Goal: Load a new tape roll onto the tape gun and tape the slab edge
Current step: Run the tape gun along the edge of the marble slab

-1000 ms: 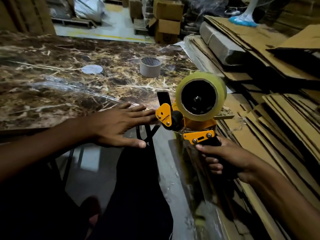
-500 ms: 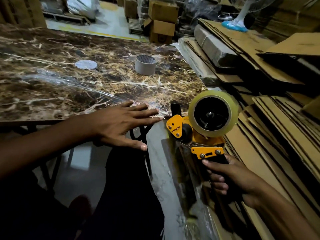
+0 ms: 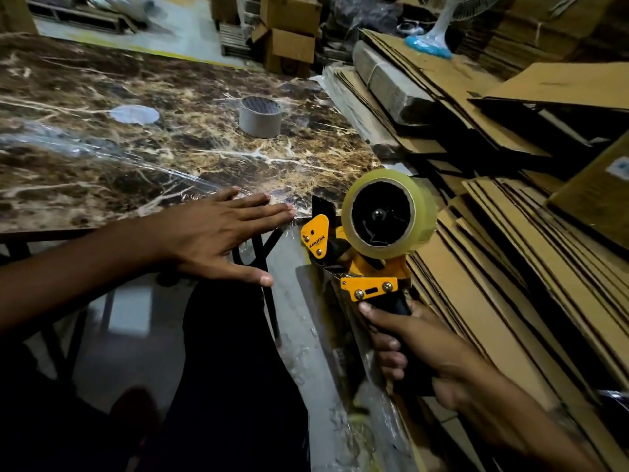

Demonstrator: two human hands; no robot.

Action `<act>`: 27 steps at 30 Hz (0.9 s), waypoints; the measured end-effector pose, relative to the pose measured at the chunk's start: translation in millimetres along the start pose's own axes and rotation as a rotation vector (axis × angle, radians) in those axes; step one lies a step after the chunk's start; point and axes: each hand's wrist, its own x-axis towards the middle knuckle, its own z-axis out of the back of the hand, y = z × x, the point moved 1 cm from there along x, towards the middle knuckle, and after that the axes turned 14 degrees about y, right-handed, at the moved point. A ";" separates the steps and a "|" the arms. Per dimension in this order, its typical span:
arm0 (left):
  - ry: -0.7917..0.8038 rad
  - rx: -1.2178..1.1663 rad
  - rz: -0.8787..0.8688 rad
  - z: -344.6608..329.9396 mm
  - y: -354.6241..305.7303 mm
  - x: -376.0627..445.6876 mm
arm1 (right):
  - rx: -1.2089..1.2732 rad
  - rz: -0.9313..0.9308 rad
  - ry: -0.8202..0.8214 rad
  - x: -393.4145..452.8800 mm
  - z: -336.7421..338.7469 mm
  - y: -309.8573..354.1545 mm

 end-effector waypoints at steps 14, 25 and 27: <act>-0.019 0.007 -0.012 -1.8 0.3 -0.7 | 0.054 0.037 -0.130 7.9 -36.9 -4.7; -0.057 0.030 -0.005 -6.9 2.4 -1.0 | 0.195 -0.010 -0.310 -4.0 -19.8 -74.0; -0.062 0.043 0.004 -7.3 0.2 -0.7 | 0.195 0.030 -0.280 -4.6 -25.1 -70.9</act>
